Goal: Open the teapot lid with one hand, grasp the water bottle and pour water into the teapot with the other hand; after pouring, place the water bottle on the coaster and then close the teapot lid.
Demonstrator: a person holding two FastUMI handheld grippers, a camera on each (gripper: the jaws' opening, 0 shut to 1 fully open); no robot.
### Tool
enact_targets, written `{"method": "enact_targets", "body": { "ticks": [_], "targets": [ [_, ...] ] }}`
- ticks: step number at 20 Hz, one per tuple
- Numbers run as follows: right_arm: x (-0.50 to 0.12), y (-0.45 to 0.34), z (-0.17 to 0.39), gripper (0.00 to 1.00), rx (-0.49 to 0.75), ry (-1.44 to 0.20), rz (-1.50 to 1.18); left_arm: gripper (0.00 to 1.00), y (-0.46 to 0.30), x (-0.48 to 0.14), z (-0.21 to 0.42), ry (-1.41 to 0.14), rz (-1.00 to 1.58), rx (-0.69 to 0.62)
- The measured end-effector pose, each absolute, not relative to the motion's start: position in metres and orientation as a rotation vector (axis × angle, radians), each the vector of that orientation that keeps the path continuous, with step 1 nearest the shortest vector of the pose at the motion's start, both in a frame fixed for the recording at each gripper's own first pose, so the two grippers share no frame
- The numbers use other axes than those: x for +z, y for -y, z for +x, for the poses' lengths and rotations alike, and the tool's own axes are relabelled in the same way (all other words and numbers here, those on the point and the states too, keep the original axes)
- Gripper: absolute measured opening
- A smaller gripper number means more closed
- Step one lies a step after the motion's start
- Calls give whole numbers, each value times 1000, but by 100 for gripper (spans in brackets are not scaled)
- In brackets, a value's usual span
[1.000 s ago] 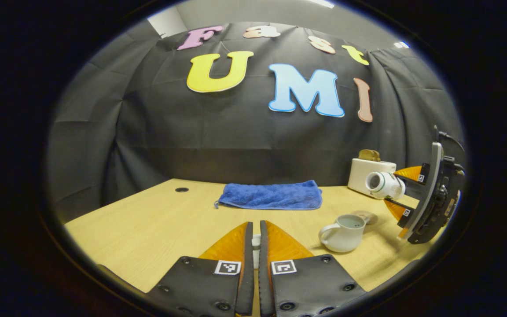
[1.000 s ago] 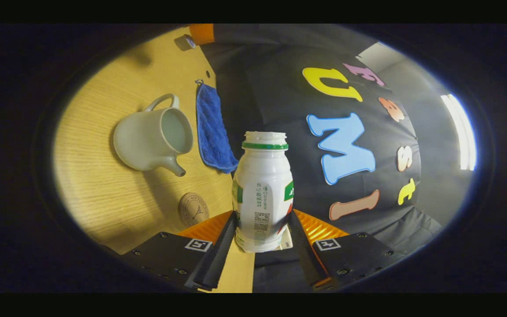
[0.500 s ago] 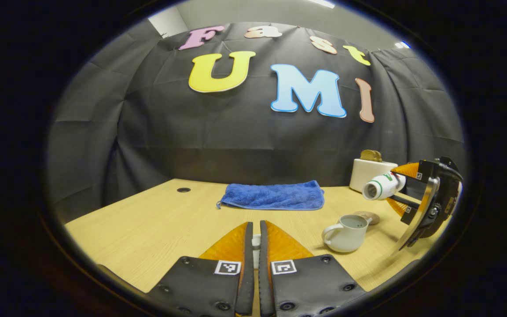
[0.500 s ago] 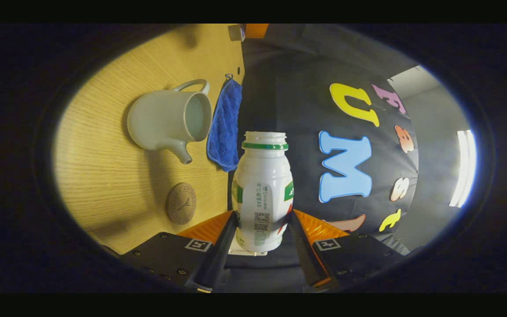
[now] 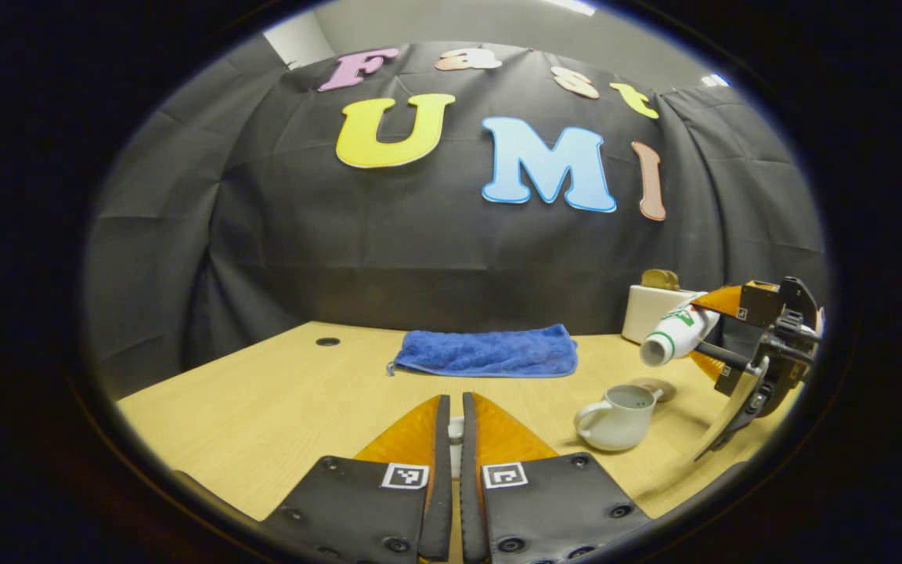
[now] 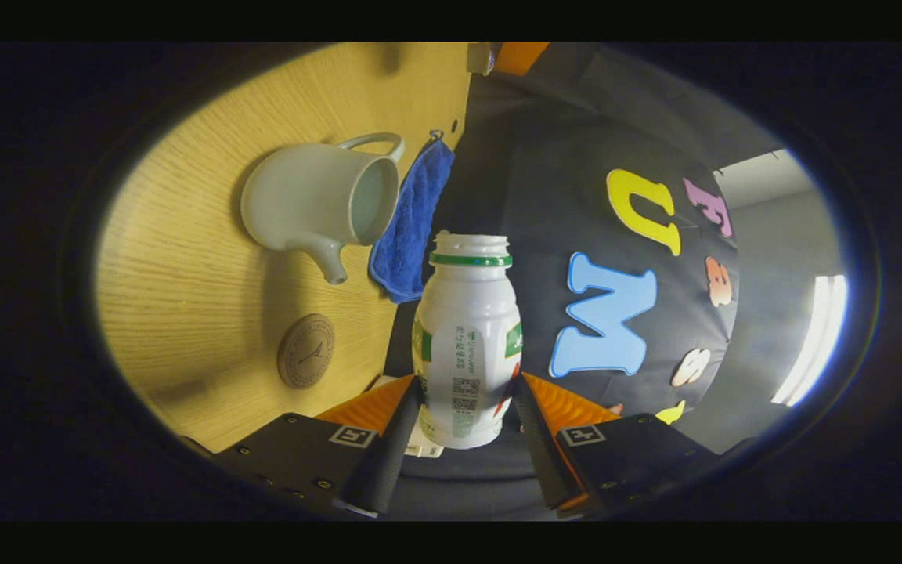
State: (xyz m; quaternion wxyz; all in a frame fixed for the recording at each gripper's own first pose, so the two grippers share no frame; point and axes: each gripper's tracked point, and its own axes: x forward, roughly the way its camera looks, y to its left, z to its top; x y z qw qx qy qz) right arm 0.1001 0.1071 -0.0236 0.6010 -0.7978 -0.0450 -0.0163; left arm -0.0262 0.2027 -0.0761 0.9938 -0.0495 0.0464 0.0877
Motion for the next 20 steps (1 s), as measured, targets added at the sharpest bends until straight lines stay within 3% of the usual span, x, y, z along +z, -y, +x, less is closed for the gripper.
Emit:
{"method": "enact_targets", "body": {
  "ticks": [20],
  "targets": [
    [4,-112,96,70,-49,165,-1958,15,-205,-78,-26,-95,-113,179]
  ]
}}
